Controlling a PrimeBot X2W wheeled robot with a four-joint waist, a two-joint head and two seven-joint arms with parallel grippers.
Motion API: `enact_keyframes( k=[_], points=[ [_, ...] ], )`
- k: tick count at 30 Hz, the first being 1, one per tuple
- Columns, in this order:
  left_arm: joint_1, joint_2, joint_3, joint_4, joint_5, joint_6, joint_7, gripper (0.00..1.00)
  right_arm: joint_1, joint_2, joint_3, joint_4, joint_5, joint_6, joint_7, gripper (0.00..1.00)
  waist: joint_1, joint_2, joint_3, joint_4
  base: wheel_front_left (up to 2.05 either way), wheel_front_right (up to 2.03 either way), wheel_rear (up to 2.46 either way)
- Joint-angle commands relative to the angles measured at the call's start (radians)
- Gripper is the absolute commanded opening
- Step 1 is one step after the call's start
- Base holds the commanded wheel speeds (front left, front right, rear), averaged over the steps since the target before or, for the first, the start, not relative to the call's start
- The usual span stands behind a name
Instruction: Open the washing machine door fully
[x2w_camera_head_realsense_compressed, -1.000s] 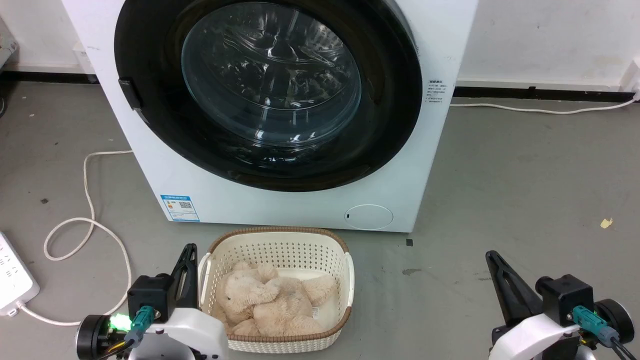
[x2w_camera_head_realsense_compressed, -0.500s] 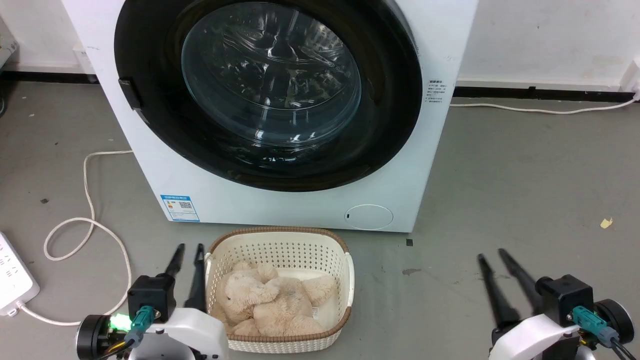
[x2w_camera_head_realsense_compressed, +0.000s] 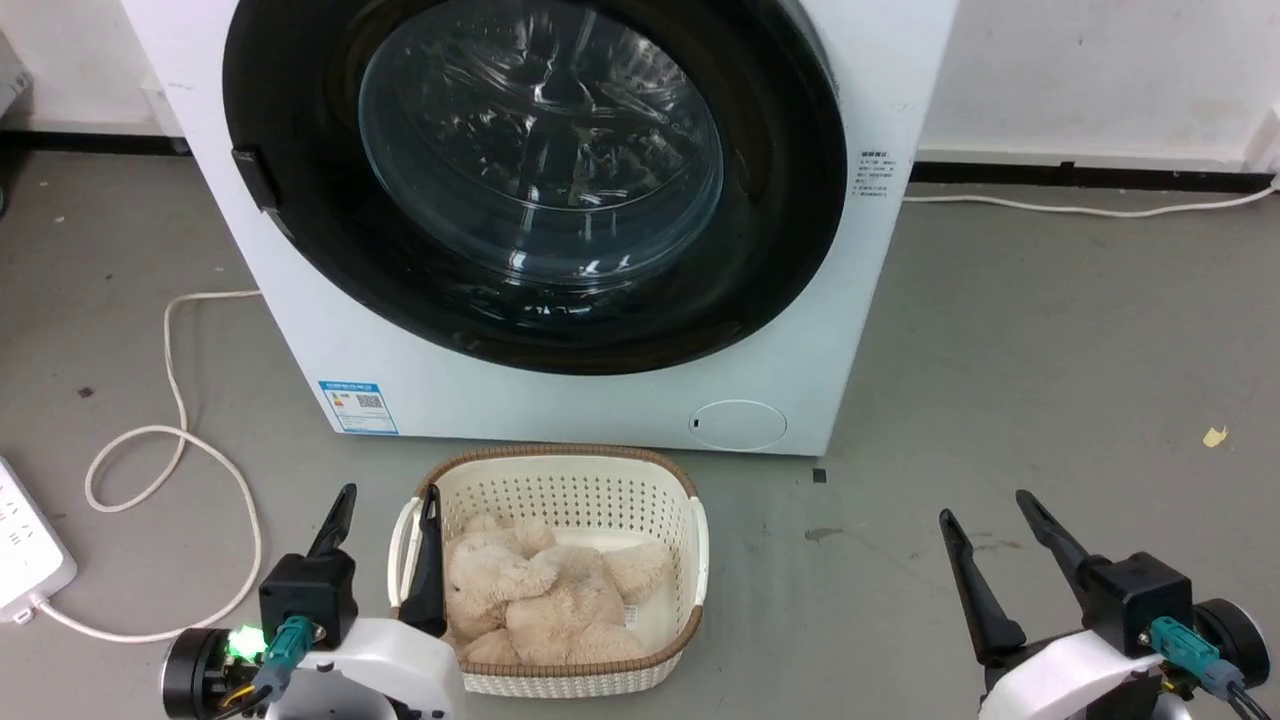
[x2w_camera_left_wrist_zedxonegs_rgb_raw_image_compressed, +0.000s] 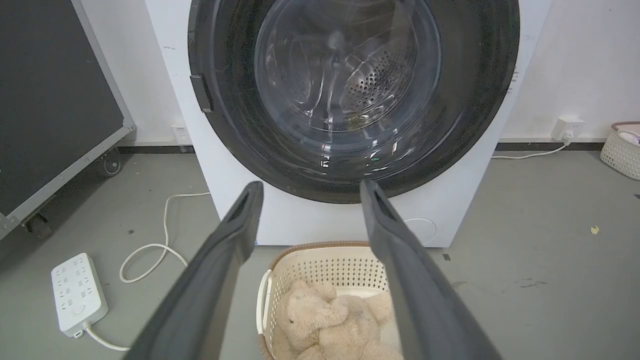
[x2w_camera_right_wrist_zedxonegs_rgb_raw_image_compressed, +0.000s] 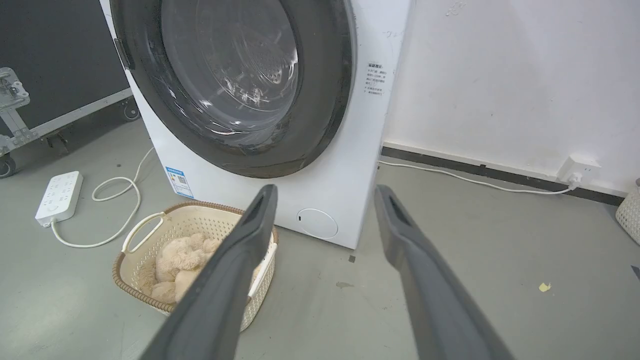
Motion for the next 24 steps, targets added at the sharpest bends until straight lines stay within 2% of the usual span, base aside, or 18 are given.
enact_keyframes(
  k=[1,13,14,15,19,24],
  points=[
    [0.0,0.0,-0.002,0.0,-0.009,0.006,-0.009,1.0,-0.007,0.0,-0.001,-0.002,-0.005,0.0,-0.01,1.0,0.0,-0.0001,0.008,0.0,0.0,0.0,0.0],
    [-0.029,0.0,-0.01,-0.023,-0.025,0.011,-0.034,1.0,-0.071,-0.032,0.014,-0.013,-0.019,0.0,-0.017,1.0,0.0,-0.0001,0.087,0.012,0.0,0.0,0.0],
    [-0.032,0.0,-0.012,-0.024,-0.026,0.011,-0.036,1.0,-0.08,-0.036,0.015,-0.015,-0.017,0.0,-0.015,0.34,0.0,-0.0001,0.094,0.013,0.0,0.0,0.0],
    [-0.035,0.0,-0.013,-0.026,-0.027,0.011,-0.038,1.0,-0.089,-0.04,0.016,-0.016,-0.014,0.0,-0.013,0.0,0.0,-0.0001,0.101,0.014,0.0,0.0,0.0],
    [-0.043,0.0,-0.016,-0.03,-0.031,0.012,-0.045,1.0,-0.119,-0.055,0.02,-0.023,-0.003,0.0,-0.006,0.0,0.0,-0.0001,0.121,0.018,0.0,0.0,0.0],
    [-0.056,0.001,-0.024,-0.036,-0.042,0.016,-0.055,1.0,-0.189,-0.061,-0.001,-0.029,0.07,0.0,0.021,0.0,0.0,-0.0001,0.153,0.024,0.0,0.0,0.0]
  ],
)
